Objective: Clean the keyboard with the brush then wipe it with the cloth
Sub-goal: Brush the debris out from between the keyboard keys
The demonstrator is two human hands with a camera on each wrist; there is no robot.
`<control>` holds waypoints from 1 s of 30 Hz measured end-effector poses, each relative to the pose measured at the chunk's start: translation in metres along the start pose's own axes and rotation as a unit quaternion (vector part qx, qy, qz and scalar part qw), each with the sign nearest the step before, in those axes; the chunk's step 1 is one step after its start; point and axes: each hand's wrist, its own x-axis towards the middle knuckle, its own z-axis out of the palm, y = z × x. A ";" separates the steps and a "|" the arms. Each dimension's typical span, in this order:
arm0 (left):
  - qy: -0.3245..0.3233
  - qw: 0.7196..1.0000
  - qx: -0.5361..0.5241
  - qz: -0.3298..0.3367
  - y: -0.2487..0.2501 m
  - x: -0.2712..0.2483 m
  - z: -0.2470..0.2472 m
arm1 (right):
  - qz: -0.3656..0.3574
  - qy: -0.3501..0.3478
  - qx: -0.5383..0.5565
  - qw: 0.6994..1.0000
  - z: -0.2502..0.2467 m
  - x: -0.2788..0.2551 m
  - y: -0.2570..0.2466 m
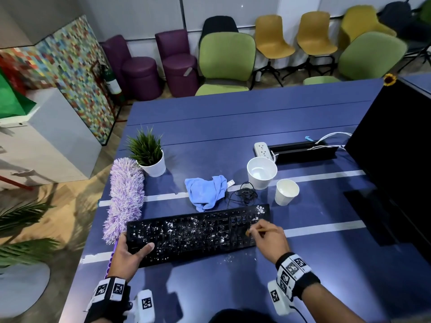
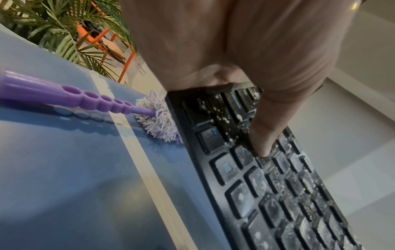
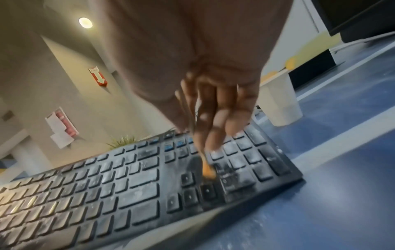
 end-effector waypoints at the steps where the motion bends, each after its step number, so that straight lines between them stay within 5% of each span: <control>1: 0.000 1.000 0.000 0.001 0.000 0.000 0.000 | -0.007 0.053 0.018 0.998 -0.002 -0.001 -0.006; 3: 0.000 1.000 -0.002 -0.002 -0.001 -0.001 -0.001 | -0.001 0.063 0.014 0.998 0.000 0.004 -0.006; 6: -0.002 1.000 -0.003 -0.003 -0.001 -0.001 -0.002 | 0.052 -0.074 -0.082 0.993 0.009 0.004 0.007; 8: -0.006 1.000 0.001 -0.006 -0.001 0.000 -0.002 | 0.039 -0.090 -0.091 0.991 0.010 0.002 0.010; 14: -0.002 1.000 0.011 -0.014 -0.003 0.000 -0.003 | -0.033 0.058 0.107 0.992 -0.004 0.003 -0.027; 23: -0.002 0.999 0.036 -0.015 0.003 -0.002 -0.003 | 0.008 0.101 0.029 0.994 -0.020 0.027 -0.028; 26: -0.004 0.999 0.046 -0.020 0.006 -0.004 -0.004 | -0.023 0.116 0.120 0.986 -0.042 0.032 -0.029; 30: -0.001 0.997 0.069 -0.046 0.001 0.000 -0.013 | 0.023 0.117 0.179 0.977 -0.059 0.040 -0.009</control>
